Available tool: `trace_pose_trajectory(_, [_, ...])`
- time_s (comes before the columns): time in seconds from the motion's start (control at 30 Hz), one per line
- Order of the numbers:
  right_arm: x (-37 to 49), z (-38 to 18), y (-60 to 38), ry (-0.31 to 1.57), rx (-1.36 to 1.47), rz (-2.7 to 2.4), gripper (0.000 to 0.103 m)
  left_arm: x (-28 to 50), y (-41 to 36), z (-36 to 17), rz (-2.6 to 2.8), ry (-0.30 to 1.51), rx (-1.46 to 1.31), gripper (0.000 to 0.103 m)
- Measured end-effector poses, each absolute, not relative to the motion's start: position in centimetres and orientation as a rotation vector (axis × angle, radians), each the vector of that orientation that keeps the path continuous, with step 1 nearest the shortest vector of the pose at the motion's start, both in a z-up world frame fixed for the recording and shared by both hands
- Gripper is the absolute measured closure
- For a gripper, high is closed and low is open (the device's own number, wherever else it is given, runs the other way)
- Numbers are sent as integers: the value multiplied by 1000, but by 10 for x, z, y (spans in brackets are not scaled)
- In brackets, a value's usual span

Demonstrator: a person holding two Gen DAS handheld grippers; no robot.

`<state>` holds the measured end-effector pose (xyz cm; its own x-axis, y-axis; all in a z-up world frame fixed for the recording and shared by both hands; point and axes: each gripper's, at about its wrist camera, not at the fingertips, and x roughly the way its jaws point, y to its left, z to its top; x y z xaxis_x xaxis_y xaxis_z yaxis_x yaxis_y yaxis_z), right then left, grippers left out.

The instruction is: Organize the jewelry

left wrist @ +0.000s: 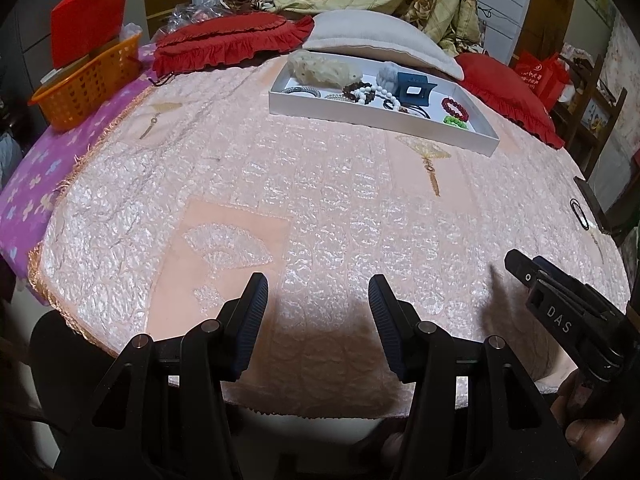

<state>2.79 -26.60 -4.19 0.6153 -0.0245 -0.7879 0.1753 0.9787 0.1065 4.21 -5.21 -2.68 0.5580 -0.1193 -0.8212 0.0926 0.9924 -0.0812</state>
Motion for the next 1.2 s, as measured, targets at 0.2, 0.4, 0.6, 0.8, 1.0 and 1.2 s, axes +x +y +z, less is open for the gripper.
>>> trace_pose_trajectory(0.2, [29,-41,-268,903,171,-118,64,43,-51,-25,-117,965,-28,51])
trace_pose_trajectory(0.4, [34,-31,-280,894,183,-118,64,57,-32,-11,-103,937,-31,51])
trace_pose_trajectory(0.6, [72,-18,-308,894,204,-124,64,113,2,2,-42,940,-59,51])
trace_pose_trajectory(0.8, [133,-8,-340,869,269,-109,64,188,8,5,-42,947,-22,51])
trace_pose_trajectory(1.0, [203,-6,-367,857,282,-140,64,275,1,-12,-120,1025,-83,51])
trace_pose_trajectory(1.2, [251,-30,-380,928,284,-167,64,327,-10,-42,-172,1084,-89,51])
